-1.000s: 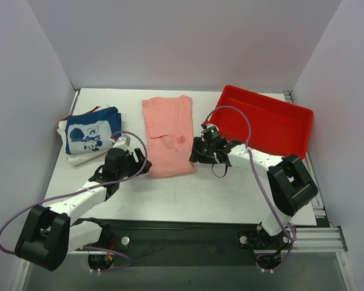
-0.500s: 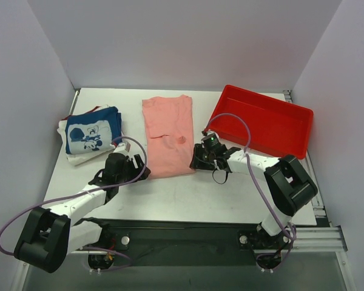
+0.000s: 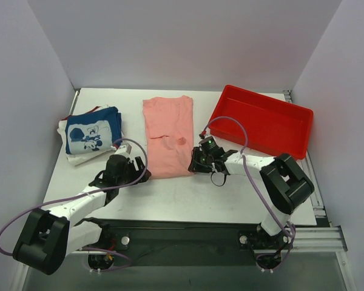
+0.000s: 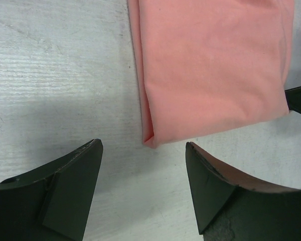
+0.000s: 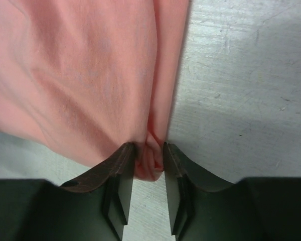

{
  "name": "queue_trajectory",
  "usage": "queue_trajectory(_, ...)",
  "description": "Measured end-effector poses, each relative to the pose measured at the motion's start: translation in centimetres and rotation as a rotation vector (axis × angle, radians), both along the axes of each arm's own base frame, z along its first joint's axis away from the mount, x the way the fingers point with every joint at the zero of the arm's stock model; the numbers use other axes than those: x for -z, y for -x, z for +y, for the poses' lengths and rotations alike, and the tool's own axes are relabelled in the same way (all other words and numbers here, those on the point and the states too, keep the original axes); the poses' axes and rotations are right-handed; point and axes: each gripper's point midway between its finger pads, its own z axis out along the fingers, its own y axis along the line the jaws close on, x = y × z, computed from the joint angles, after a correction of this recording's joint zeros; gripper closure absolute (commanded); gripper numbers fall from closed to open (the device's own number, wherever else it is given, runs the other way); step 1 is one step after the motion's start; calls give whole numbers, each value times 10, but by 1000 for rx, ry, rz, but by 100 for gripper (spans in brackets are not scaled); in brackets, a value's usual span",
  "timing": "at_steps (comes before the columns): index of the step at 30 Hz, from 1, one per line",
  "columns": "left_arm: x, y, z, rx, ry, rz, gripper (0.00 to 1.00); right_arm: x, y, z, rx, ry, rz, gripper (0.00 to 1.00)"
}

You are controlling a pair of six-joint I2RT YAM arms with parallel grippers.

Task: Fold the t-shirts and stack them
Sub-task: Grab one side of the 2/3 rectangular tshirt with both arms

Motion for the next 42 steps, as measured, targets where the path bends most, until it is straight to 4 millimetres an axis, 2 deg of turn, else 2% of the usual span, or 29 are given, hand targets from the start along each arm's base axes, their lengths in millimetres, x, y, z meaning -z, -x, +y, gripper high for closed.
queue_trajectory(5, 6, 3, -2, 10, -6, 20, 25, 3, 2, 3, 1, -9, 9, 83)
queue_trajectory(8, 13, 5, -4, 15, -15, 44, 30, 3, 2, 4, 1, -14, 8, 85)
queue_trajectory(17, 15, -2, -12, 28, -7, 40, 42, 4, 2, 4, 3, -17, 7, 87)
queue_trajectory(19, 16, -5, -15, 31, -3, 38, 48, 4, 2, 4, 3, -17, 7, 87)
queue_trajectory(20, 17, -6, -17, 35, 2, 38, 58, 4, 2, 4, 4, -17, 7, 89)
queue_trajectory(22, 20, -7, -23, 44, 17, 46, 70, 4, 2, 4, 4, -17, 7, 92)
queue_trajectory(23, 22, -6, -25, 51, 19, 51, 84, 4, 2, 4, 3, -17, 6, 95)
queue_trajectory(26, 25, -7, -30, 60, 28, 56, 100, 3, 2, 4, 4, -18, 5, 100)
queue_trajectory(30, 24, -6, -32, 64, 25, 50, 100, 2, 5, 1, 5, -17, 3, 100)
queue_trajectory(34, 19, 2, -26, 51, 13, 45, 100, -3, 14, -7, 10, -14, -4, 100)
queue_trajectory(42, -26, 21, -28, 52, 50, -75, 100, -35, 32, -1, -21, -20, -84, 100)
